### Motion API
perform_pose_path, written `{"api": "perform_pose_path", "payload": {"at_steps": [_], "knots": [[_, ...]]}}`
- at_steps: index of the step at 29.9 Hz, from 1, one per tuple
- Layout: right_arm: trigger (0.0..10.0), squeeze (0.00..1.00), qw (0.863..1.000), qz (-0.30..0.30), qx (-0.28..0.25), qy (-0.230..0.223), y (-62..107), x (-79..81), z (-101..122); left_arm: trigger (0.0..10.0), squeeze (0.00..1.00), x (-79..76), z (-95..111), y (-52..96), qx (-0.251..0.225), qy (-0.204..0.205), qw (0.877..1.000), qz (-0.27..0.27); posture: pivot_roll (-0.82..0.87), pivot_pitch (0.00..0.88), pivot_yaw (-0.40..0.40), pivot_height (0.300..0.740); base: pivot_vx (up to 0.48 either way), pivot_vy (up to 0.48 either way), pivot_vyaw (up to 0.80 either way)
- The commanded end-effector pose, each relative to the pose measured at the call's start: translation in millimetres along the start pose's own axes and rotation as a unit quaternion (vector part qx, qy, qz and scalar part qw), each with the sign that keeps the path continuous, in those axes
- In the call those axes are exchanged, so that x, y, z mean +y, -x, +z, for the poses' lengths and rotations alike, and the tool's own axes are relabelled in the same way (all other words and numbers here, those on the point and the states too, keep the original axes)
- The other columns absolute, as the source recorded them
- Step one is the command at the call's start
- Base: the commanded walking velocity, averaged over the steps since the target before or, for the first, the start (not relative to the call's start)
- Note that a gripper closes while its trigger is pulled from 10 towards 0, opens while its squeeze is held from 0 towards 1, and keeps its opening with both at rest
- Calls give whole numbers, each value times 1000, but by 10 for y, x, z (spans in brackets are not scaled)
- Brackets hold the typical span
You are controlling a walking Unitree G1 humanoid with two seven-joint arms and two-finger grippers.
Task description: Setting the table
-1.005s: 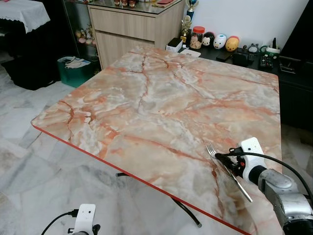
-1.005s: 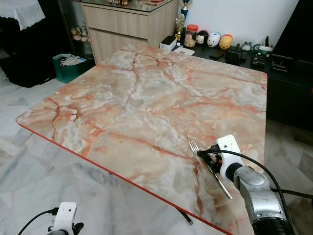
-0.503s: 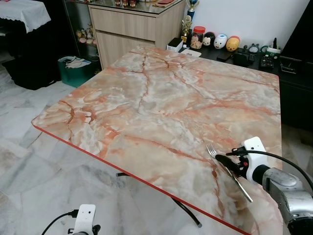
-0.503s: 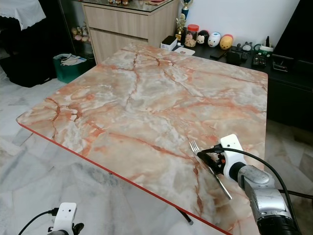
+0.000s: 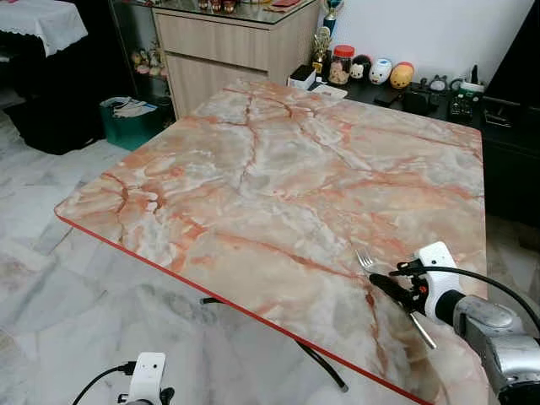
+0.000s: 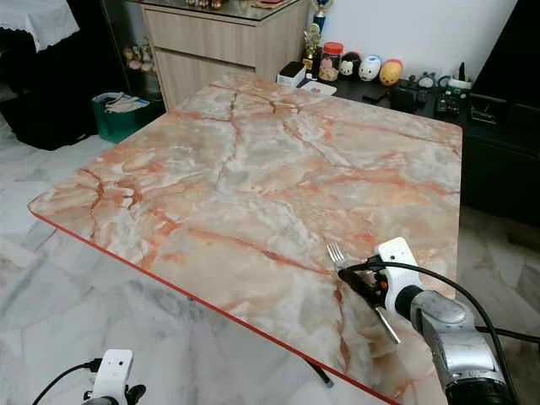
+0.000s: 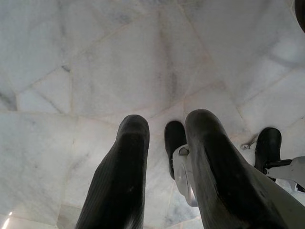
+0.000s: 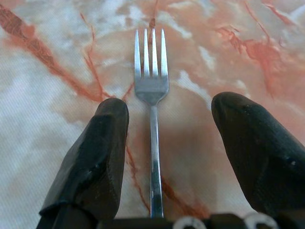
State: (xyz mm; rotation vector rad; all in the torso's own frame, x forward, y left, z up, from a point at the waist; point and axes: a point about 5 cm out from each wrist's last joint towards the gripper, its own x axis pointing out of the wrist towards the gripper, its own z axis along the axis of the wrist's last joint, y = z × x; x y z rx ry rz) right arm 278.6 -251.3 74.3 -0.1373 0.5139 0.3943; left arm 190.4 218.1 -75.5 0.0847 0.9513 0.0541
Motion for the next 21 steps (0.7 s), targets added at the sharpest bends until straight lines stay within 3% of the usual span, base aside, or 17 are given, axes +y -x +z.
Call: {"api": "perform_pose_path", "payload": {"at_steps": [1, 21], "knots": [[10000, 0, 1000, 5, 8, 5, 2, 19, -18, 10000, 0, 3, -69, 9, 16, -1, 1000, -1, 85, 0, -29, 740, 0, 0, 0], [9961, 0, 999, 25, 37, -15, -75, 197, -233, 10000, 0, -17, -83, 9, 18, 0, 1000, -4, 84, 0, -39, 740, 0, 0, 0]]}}
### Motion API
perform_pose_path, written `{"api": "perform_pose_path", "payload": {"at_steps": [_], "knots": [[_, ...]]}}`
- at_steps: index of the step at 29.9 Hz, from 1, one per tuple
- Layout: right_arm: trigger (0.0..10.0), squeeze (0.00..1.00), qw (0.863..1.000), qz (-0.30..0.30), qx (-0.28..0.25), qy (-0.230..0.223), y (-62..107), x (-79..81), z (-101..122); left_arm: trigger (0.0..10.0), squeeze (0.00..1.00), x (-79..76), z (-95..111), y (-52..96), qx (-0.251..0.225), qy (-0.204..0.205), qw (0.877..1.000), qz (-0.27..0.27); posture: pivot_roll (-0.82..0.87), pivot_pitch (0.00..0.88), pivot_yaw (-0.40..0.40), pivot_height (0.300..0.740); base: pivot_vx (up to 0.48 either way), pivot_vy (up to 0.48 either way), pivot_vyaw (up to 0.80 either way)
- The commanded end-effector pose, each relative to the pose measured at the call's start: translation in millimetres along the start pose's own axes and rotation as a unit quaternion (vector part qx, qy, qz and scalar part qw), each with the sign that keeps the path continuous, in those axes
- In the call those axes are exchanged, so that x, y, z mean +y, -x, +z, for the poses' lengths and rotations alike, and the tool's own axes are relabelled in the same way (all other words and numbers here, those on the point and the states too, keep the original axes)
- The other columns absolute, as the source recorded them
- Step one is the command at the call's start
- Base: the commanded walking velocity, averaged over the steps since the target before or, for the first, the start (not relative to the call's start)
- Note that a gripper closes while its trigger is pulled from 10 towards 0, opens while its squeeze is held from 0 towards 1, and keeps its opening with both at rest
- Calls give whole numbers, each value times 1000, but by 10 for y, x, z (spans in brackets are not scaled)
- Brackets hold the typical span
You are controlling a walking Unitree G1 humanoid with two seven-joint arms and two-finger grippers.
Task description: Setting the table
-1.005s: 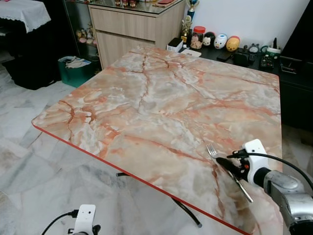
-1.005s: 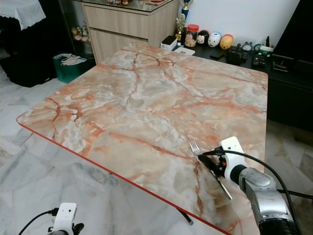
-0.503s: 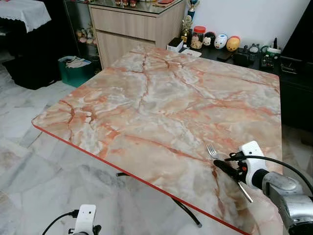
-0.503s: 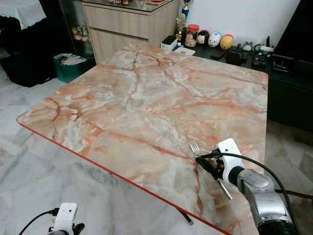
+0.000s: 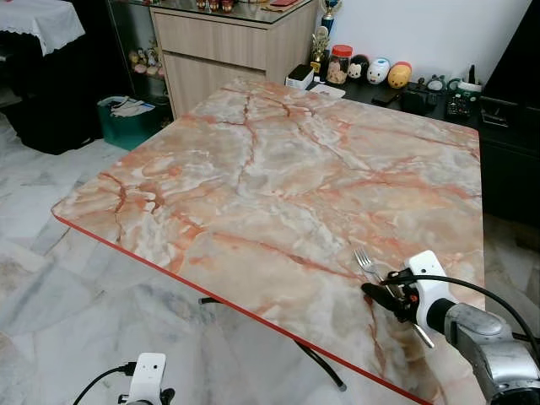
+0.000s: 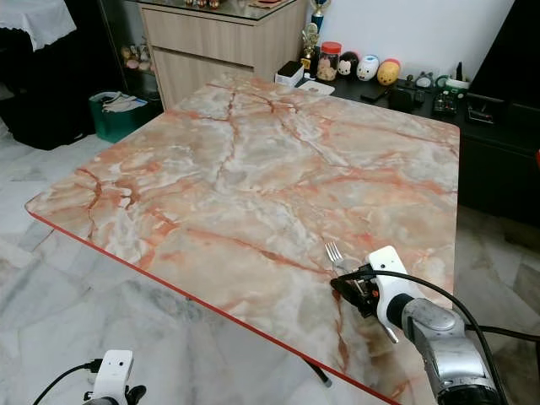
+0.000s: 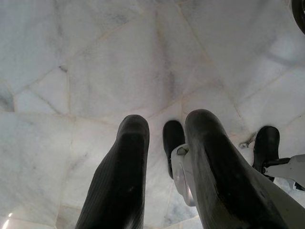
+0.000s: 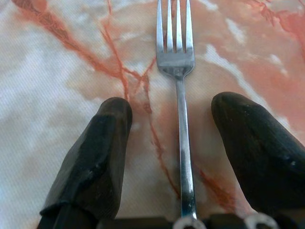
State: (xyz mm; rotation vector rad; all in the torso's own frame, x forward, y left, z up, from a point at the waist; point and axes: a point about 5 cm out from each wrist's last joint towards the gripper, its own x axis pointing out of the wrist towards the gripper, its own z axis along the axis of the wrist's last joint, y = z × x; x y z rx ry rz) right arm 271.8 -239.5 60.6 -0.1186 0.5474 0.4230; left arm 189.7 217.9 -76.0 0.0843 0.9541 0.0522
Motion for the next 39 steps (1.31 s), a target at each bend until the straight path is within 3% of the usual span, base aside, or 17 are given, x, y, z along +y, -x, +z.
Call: {"api": "perform_pose_path", "payload": {"at_steps": [1, 2, 3, 17, 39], "knots": [[2980, 0, 1000, 5, 24, -9, -26, 52, -116, 10000, 0, -16, -74, 8, 16, 0, 1000, -3, 83, 0, -39, 740, 0, 0, 0], [353, 0, 1000, 4, 25, -10, -24, 48, -124, 10000, 0, -16, -74, 8, 16, 0, 1000, -3, 84, 0, -40, 740, 0, 0, 0], [0, 0, 1000, 2, 25, -12, -21, 45, -128, 10000, 0, -16, -73, 8, 16, 1, 1000, -3, 85, 0, -42, 740, 0, 0, 0], [0, 0, 998, -17, 55, 14, -71, 31, -181, 10000, 0, -23, -73, 6, 18, 0, 1000, -5, 88, 0, -43, 740, 0, 0, 0], [0, 0, 997, -39, 53, 40, -93, 0, -149, 10000, 0, -12, -73, 7, 18, -5, 1000, -5, 92, 0, -41, 740, 0, 0, 0]]}}
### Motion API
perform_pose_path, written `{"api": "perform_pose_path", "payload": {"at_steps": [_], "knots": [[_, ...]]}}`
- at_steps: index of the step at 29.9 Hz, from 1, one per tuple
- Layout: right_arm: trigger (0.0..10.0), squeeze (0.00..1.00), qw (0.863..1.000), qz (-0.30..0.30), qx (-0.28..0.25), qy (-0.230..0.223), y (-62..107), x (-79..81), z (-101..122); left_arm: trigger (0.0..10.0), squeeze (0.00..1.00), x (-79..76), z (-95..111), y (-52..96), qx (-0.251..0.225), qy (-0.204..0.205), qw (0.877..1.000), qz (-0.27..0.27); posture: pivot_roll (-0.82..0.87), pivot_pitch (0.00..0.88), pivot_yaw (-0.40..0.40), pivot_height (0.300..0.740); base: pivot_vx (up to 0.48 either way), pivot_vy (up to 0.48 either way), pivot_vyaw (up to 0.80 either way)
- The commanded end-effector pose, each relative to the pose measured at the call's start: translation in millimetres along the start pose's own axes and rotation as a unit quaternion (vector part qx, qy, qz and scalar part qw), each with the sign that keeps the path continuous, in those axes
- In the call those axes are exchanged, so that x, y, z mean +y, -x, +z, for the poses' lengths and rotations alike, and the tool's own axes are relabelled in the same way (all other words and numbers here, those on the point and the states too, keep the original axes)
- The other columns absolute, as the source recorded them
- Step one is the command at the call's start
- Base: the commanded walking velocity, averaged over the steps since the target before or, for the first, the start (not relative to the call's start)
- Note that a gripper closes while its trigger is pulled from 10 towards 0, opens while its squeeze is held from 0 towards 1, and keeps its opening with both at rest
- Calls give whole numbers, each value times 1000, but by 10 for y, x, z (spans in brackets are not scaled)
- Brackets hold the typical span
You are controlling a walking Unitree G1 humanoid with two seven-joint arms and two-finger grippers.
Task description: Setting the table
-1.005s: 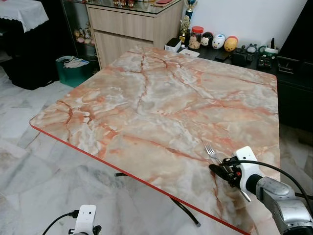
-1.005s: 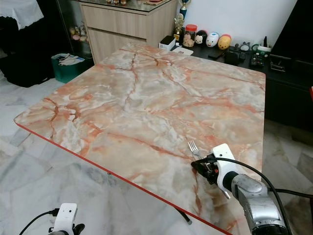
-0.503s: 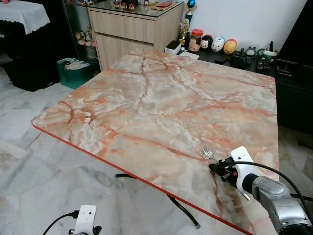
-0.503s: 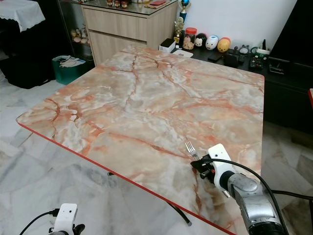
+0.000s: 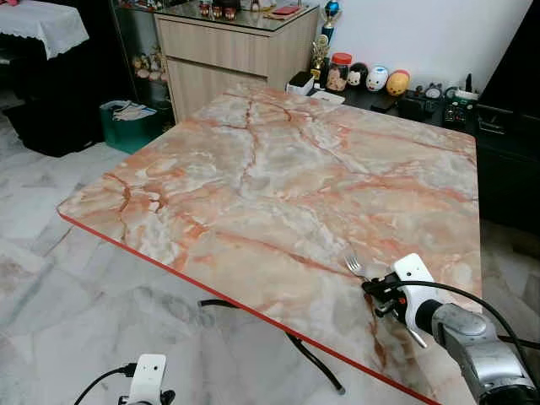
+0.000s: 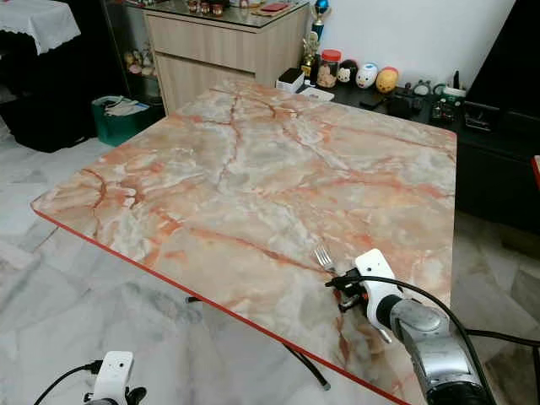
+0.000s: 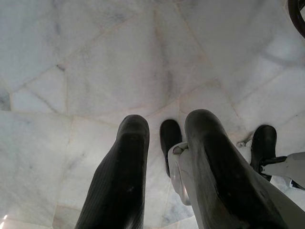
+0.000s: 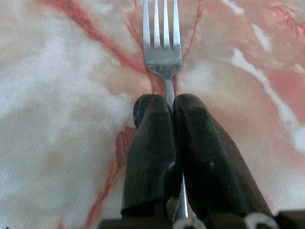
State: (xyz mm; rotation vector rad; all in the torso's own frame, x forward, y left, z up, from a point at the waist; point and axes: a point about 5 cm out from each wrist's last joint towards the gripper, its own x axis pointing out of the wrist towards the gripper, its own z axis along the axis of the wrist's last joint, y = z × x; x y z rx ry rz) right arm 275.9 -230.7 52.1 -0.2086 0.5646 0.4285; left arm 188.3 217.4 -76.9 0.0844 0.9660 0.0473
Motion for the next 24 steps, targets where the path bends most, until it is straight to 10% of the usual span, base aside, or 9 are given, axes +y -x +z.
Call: {"api": "perform_pose_path", "payload": {"at_steps": [1, 8, 9, 17, 24], "knots": [[0, 0, 999, -37, 29, 3, 7, -66, -95, 10000, 0, -1, -57, 6, 13, -5, 1000, 1, 92, 0, -41, 740, 0, 0, 0], [627, 0, 994, -103, -26, -10, -17, -141, 31, 10000, 0, 6, -56, 7, 11, -4, 1000, 6, 98, 0, -42, 740, 0, 0, 0], [10000, 0, 991, -125, -52, -16, -16, -150, 94, 10000, 0, 9, -55, 7, 11, -4, 1000, 6, 97, 0, -41, 740, 0, 0, 0], [10000, 0, 967, -168, -189, -7, 38, 55, 446, 10000, 0, 19, -56, 8, 12, -7, 1000, 6, 93, 0, -33, 740, 0, 0, 0], [10000, 0, 907, -273, -319, -34, 236, 84, 709, 10000, 0, 27, -59, 10, 11, -8, 1000, 9, 94, 0, -37, 740, 0, 0, 0]]}}
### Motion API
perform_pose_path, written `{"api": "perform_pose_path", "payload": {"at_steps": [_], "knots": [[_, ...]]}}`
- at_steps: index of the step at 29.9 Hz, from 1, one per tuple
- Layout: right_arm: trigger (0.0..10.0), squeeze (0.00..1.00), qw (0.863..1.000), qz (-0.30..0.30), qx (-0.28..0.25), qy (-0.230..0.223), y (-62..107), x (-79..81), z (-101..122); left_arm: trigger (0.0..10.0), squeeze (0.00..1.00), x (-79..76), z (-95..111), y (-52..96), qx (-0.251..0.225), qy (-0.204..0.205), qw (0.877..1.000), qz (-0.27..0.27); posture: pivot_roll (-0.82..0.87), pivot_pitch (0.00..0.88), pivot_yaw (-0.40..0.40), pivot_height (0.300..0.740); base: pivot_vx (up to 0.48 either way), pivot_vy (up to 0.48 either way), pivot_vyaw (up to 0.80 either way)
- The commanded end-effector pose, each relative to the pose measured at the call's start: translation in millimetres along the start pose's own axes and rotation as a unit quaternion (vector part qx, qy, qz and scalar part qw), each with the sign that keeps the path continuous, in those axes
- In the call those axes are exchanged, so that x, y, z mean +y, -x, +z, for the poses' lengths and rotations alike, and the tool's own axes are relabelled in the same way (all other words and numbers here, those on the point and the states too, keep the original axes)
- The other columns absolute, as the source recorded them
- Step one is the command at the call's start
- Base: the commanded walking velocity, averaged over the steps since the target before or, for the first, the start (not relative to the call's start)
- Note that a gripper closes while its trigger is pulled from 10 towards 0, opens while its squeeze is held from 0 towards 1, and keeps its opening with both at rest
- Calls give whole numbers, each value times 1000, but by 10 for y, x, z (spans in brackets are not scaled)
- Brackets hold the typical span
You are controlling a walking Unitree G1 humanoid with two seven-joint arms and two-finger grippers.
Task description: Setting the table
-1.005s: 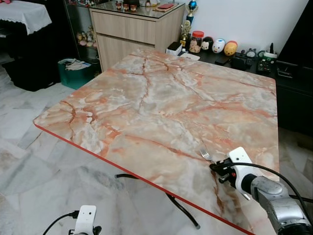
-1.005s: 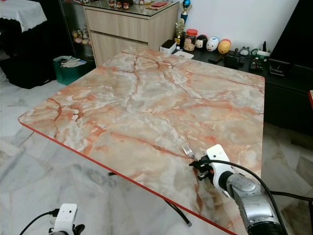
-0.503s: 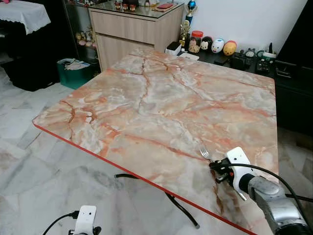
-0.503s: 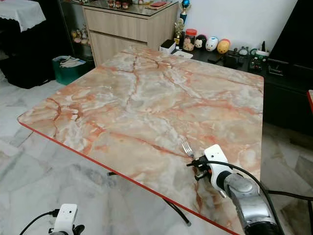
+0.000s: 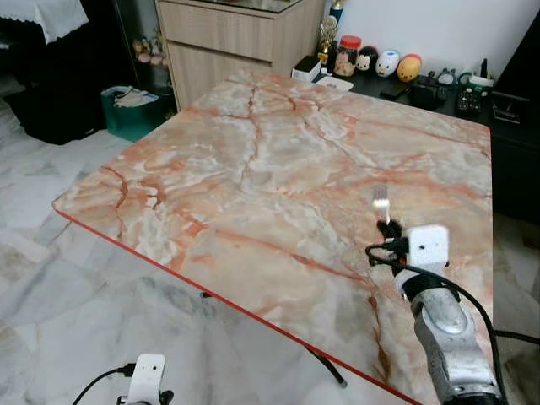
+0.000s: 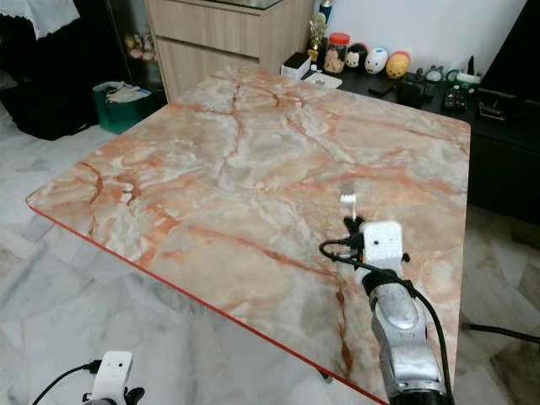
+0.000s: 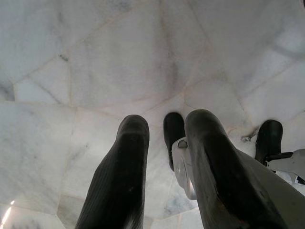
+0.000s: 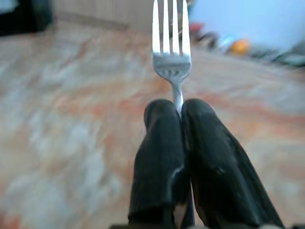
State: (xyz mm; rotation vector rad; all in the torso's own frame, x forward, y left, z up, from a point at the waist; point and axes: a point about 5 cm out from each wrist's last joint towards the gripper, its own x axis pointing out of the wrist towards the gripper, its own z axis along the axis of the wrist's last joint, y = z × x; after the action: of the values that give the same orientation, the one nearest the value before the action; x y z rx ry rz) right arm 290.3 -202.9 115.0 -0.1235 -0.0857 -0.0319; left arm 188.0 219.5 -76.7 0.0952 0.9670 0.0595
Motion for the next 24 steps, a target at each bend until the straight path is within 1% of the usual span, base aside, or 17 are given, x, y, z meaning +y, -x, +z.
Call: {"api": "perform_pose_path", "payload": {"at_steps": [1, 2, 3, 5, 7, 8, 10, 16, 18, 20, 24], "knots": [[10000, 0, 999, -35, -33, 15, 24, -78, 99, 10000, 0, 6, -55, 8, 10, -6, 1000, 2, 94, 0, -37, 740, 0, 0, 0], [10000, 0, 997, -50, -46, 23, 40, -83, 128, 10000, 0, 6, -54, 8, 8, -5, 1000, 3, 96, 0, -40, 740, 0, 0, 0], [10000, 0, 995, -75, -67, 23, 91, -79, 172, 10000, 0, 7, -52, 8, 5, -3, 1000, 5, 99, 0, -42, 740, 0, 0, 0], [10000, 0, 992, -98, -82, 17, 175, -67, 184, 10000, 0, 8, -51, 9, 3, -3, 1000, 9, 102, 0, -46, 740, 0, 0, 0], [10000, 0, 991, -104, -85, 22, 232, -45, 165, 10000, 0, 11, -48, 9, 1, -2, 1000, 12, 102, 0, -46, 740, 0, 0, 0], [10000, 0, 991, -104, -85, 22, 232, -45, 165, 10000, 0, 11, -48, 9, 1, -2, 1000, 12, 102, 0, -46, 740, 0, 0, 0], [10000, 0, 991, -100, -87, 33, 270, -5, 148, 10000, 0, 9, -53, 10, 2, -6, 1000, 12, 92, 0, -41, 740, 0, 0, 0], [10000, 0, 990, -105, -88, 39, 236, 25, 144, 10000, 0, 4, -61, 11, 2, -12, 1000, 10, 93, 0, -48, 740, 0, 0, 0], [10000, 0, 989, -109, -93, 31, 220, 28, 157, 10000, 0, 2, -64, 11, 2, -11, 1000, 10, 96, 0, -50, 740, 0, 0, 0], [10000, 0, 990, -102, -95, 35, 185, 61, 171, 10000, 0, 0, -67, 12, 2, -11, 1000, 10, 98, 0, -53, 740, 0, 0, 0], [10000, 0, 989, -107, -97, 30, 172, 65, 176, 10000, 0, -5, -71, 12, 3, -13, 1000, 8, 104, 0, -58, 740, 0, 0, 0]]}}
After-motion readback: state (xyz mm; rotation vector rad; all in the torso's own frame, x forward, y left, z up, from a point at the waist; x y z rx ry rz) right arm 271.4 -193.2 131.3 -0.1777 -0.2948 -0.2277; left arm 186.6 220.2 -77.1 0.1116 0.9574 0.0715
